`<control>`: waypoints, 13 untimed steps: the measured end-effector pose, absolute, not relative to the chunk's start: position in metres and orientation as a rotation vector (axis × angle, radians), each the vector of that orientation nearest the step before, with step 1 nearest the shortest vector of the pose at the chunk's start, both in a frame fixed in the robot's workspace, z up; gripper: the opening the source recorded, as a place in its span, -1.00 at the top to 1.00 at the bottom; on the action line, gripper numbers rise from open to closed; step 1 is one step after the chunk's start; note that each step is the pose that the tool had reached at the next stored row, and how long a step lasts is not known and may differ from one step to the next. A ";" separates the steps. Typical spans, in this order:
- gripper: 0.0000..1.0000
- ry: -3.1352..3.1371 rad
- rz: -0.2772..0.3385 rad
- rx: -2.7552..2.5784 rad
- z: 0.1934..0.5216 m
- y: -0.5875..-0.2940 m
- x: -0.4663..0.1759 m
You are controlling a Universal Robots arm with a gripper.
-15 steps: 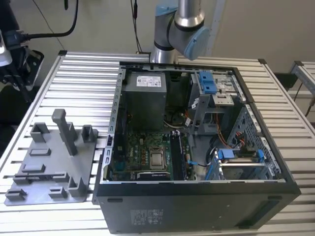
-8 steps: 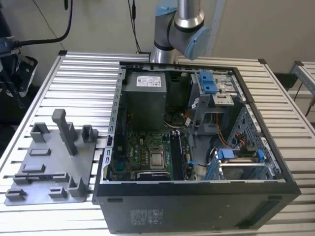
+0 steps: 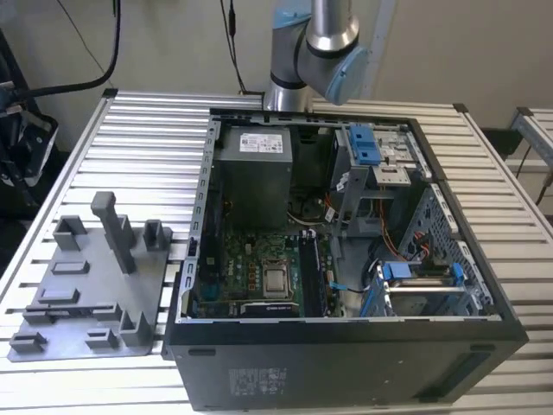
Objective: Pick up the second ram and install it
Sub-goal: 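Reach for the second ram, then pick up the second ram and move it above second insertion slot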
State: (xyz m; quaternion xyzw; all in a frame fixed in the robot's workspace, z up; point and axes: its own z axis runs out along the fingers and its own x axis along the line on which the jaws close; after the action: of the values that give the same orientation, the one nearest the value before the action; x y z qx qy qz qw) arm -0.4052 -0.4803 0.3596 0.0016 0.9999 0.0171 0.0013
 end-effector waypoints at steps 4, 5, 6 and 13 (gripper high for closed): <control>0.79 3.139 0.054 0.005 0.359 -0.481 -0.406; 0.79 3.140 0.054 0.005 0.359 -0.481 -0.406; 0.79 3.140 0.054 0.005 0.359 -0.481 -0.406; 0.79 3.140 0.054 0.005 0.359 -0.481 -0.406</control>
State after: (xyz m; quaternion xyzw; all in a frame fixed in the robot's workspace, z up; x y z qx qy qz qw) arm -0.4056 -0.4809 0.3593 0.0017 0.9999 0.0172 0.0007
